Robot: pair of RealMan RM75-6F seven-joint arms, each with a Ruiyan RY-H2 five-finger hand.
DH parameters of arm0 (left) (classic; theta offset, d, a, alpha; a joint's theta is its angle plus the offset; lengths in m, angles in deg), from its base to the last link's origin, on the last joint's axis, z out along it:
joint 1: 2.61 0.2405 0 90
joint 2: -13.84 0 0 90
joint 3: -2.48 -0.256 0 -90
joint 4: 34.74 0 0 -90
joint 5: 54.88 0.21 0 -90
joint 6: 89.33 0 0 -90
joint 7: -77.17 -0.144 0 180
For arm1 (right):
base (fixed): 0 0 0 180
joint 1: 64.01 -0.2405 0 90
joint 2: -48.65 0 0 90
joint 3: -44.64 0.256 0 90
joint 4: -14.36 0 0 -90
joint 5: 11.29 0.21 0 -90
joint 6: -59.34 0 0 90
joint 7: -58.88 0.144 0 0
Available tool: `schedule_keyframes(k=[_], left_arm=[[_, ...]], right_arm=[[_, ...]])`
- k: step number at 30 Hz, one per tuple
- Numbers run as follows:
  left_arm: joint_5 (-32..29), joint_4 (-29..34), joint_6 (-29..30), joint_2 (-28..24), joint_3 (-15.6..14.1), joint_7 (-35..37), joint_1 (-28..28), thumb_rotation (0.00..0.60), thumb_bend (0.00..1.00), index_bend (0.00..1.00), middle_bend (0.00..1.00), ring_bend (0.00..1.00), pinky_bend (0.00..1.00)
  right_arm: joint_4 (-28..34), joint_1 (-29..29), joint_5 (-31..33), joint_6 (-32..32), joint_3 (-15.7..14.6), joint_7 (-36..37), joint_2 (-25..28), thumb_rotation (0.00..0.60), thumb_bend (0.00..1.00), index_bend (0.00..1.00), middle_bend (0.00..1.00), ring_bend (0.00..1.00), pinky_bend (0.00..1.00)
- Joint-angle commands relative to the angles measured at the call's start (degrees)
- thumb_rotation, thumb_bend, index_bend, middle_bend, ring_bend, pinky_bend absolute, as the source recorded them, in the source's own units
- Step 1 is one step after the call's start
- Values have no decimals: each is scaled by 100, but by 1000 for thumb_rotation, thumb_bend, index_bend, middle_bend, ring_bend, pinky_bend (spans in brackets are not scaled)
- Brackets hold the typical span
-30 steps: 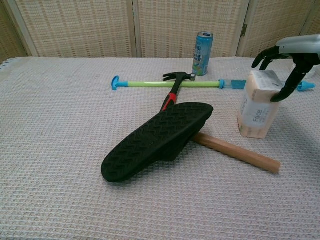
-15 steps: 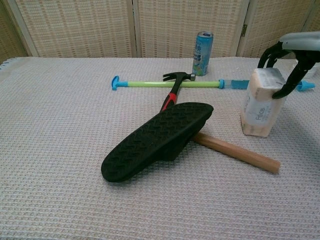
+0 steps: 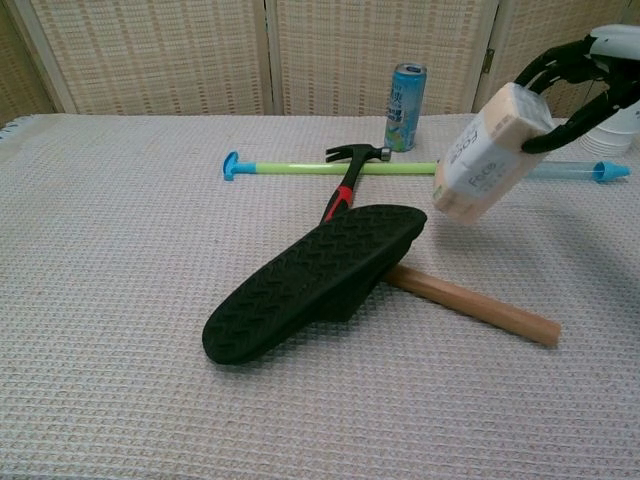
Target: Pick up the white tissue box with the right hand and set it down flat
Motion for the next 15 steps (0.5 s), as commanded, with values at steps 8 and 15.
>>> schedule_keyframes(k=[8, 15], left_arm=[[-80, -29, -77, 26, 17, -39, -30, 600, 398, 73, 0, 0, 168], [-113, -41, -109, 32, 21, -48, -43, 600, 398, 73, 0, 0, 167]], right_arm=[[-3682, 559, -2294, -164, -189, 4896, -1562, 600, 97, 418, 429, 240, 0], [-4834, 482, -2637, -187, -386, 5651, -2147, 600, 99, 422, 429, 240, 0]])
